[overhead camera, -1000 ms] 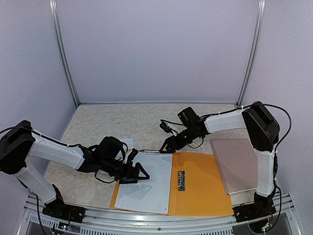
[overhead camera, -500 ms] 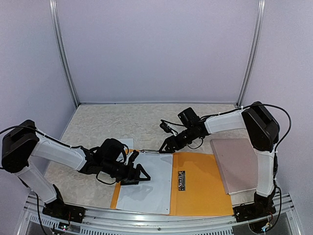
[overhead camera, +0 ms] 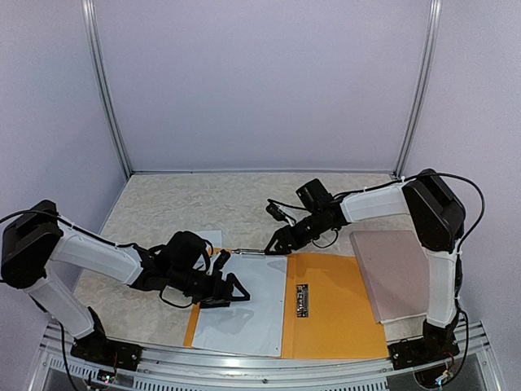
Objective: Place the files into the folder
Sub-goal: Close the spring clip on the folder.
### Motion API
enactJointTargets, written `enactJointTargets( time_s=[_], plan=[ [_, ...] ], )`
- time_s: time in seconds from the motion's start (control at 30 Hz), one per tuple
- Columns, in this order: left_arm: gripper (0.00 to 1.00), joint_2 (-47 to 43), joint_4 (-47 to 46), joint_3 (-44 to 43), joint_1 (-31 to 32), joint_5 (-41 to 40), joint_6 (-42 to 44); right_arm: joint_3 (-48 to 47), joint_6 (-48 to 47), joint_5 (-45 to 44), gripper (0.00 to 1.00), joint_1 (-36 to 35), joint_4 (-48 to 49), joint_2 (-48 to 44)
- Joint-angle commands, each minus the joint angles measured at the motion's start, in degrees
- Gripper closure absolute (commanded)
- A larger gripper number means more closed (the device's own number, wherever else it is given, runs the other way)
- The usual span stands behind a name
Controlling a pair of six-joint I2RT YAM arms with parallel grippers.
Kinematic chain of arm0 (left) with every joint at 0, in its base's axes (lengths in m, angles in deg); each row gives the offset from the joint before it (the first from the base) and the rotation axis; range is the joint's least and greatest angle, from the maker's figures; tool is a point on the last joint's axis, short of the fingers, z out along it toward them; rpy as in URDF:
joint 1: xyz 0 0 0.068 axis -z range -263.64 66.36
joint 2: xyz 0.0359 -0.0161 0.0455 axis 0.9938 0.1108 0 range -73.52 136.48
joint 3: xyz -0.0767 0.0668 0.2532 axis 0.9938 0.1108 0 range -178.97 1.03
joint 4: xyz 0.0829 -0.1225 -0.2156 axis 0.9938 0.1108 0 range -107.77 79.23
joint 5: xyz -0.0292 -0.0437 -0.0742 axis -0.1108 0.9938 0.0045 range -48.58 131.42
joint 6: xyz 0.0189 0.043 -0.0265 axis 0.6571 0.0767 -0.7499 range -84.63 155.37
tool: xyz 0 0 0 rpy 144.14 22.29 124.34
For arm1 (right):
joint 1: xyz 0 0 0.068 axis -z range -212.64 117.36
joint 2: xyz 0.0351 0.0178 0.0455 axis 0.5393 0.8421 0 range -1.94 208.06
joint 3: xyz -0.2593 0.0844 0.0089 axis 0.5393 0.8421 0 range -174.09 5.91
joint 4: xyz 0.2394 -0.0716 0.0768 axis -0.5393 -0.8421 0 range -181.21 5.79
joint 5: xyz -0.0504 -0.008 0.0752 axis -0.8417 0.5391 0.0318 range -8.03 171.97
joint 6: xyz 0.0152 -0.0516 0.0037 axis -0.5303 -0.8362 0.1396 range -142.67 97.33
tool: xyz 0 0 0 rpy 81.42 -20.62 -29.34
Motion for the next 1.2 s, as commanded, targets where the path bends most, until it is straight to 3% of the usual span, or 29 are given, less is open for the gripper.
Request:
enactJointTargets(
  time_s=[0.0,1.17],
  plan=[
    [0.16,-0.44,4.59,1.44,0.26,-2.45,0.65,0.28,-0.02,0.4,0.37,0.43,0.16,0.11],
    [0.16,0.02,5.53,0.53,0.79,-3.58,0.87,0.24,1.39,1.07,0.36,-0.43,0.85,2.58]
  ],
)
